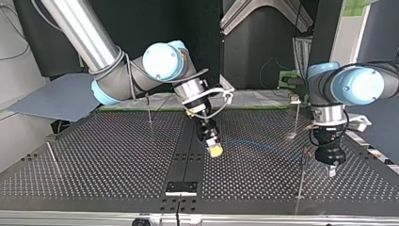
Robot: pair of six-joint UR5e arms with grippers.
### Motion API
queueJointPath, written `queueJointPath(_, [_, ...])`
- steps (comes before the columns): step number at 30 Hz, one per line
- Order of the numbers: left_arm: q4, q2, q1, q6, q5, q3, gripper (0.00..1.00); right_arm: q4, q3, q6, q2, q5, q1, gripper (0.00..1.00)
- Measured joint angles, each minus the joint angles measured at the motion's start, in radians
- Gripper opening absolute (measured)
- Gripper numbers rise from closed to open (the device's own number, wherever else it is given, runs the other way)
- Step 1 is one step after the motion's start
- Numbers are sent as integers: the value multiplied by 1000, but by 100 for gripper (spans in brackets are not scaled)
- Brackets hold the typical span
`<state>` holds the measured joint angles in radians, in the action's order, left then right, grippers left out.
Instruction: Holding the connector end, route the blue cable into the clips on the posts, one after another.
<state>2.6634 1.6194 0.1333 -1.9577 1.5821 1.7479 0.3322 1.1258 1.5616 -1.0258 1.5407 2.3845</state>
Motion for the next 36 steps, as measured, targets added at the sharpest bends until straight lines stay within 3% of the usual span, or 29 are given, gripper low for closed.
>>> queueJointPath(17, [4, 49, 22, -40, -11, -59, 0, -10, -146, 44, 89, -33, -40, 0])
queueJointPath(34, [-4, 52, 34, -62, -28, -61, 0, -26, -155, 55, 109, -42, -73, 0])
queueJointPath(35, [-9, 52, 34, -65, -30, -61, 10, -27, -155, 55, 109, -43, -74, 0])
queueJointPath(36, [-13, 52, 34, -67, -31, -61, 10, -28, -155, 55, 109, -43, -74, 0])
